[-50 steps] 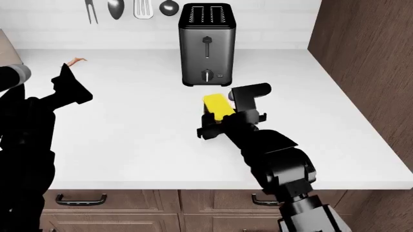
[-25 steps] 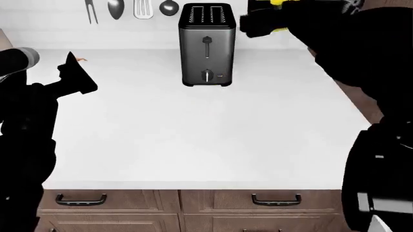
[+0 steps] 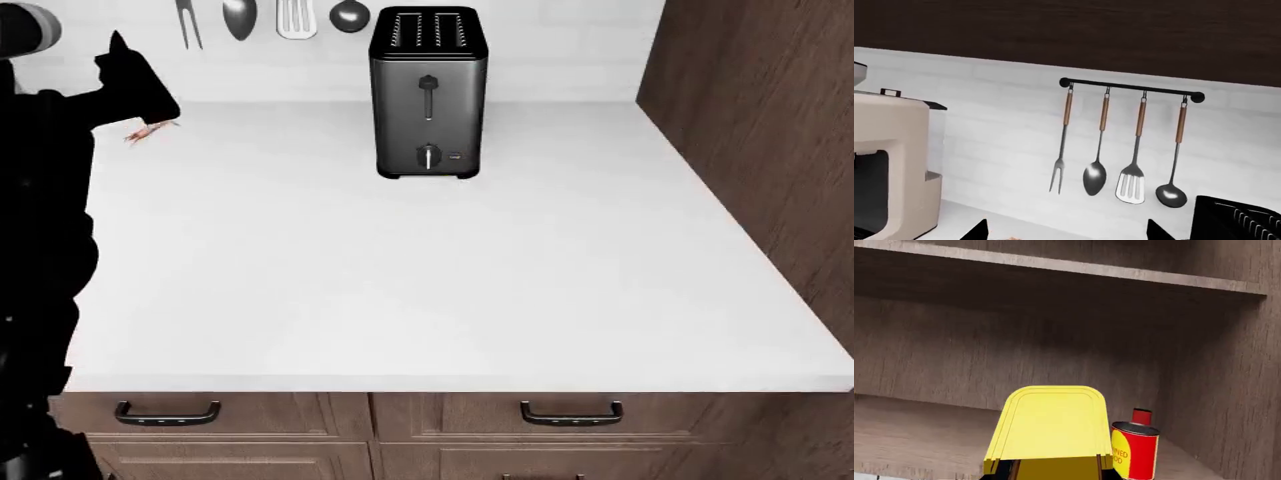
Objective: Pick the cans from the counter and place them in their designated side in the cabinet.
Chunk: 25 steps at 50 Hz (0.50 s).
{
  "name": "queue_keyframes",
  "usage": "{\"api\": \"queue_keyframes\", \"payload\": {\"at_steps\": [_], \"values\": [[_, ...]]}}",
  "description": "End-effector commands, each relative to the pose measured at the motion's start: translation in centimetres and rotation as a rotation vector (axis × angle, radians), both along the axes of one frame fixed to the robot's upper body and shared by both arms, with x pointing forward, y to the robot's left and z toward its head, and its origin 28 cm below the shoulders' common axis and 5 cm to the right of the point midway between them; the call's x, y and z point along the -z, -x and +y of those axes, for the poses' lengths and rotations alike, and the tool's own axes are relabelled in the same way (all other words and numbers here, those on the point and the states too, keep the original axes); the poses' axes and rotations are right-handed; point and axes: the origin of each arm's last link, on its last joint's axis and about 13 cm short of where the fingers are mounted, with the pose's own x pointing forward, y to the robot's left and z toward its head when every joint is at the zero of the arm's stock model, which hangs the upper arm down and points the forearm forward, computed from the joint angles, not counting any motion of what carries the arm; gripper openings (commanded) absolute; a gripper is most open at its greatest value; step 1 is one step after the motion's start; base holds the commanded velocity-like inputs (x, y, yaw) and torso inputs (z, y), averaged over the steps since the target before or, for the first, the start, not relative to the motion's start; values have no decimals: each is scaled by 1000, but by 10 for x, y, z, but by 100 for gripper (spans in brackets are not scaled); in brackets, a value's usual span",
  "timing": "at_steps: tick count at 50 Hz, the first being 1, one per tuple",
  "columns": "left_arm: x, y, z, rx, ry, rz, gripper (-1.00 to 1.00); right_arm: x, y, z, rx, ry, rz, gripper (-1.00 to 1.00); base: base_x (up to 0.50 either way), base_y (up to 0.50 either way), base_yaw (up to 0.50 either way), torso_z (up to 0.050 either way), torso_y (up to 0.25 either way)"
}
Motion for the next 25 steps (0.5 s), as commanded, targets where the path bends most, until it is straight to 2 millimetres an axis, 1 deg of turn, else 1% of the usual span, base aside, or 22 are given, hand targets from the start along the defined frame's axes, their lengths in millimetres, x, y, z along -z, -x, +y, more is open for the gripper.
{"api": "queue_keyframes", "payload": {"at_steps": [1,5,12,25], "values": [[-20,-19,8,-54,-45,-20,100,-21,9,2,109,63,34,-100,0,0,0,0,0],[-21,-27,10,-72,-61,-35,100,-19,12,3,140,73,72,-100,0,0,0,0,0],[-23,-31,13,-95,-82,-55,100,-16,17,-1,159,69,148,-100,0,0,0,0,0],[-23,-33,15,-132,-125,-67,100,-16,17,-1,159,69,148,-100,0,0,0,0,0]]}}
